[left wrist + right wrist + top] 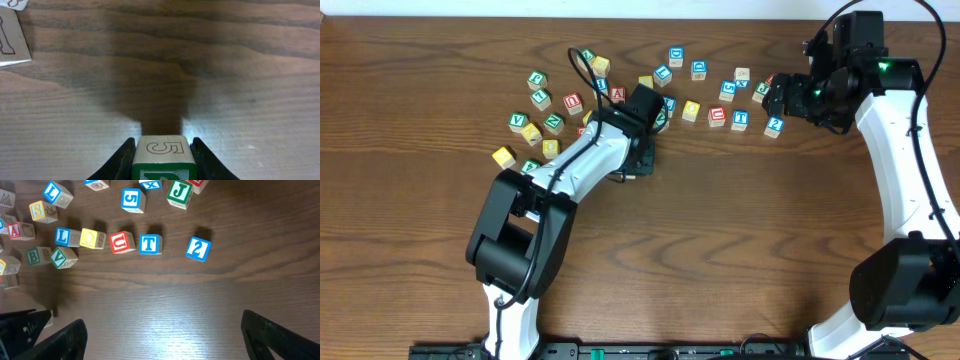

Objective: Spell out ROBOT
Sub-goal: 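Carry the green R block toward the open table center, then lower the green R block onto the table and hold it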

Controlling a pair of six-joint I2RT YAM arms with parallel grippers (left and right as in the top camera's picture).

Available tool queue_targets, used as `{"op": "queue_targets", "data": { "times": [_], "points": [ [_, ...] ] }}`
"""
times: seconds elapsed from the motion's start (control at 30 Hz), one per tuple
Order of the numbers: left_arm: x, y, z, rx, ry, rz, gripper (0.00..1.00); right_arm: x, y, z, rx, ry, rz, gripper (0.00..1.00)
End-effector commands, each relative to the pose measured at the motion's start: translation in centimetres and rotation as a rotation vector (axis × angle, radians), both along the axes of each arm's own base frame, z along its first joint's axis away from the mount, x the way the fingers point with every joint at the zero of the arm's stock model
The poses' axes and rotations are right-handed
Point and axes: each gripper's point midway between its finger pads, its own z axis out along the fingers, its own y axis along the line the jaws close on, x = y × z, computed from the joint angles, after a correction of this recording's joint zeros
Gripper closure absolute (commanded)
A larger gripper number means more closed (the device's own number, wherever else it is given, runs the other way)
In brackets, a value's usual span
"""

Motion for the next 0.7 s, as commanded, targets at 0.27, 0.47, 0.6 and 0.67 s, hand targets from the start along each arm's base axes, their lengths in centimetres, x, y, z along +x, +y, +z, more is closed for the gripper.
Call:
{"op": "queue_targets", "data": {
  "times": [0.27, 0.47, 0.6, 0.67],
  "points": [
    [0.41, 0.83, -0.57, 0.013, -0.04, 0.078, 0.7, 0.42, -0.17, 0.2, 0.0, -0.007, -0.014, 0.06],
    [0.56, 0.75, -0.53, 0.004, -0.045, 0.099, 0.7, 0.42, -0.17, 0.2, 0.0, -0.007, -0.014, 0.06],
    [0.61, 0.73, -0.51, 0.004, -0.048, 0.098, 0.7, 0.41, -0.15, 0.2, 0.0, -0.006, -0.013, 0.06],
    [0.71, 0.7, -0.51, 0.003, -0.052, 0.097, 0.7, 0.42, -0.15, 0.2, 0.0, -0.007, -0.013, 0.06]
  ]
}}
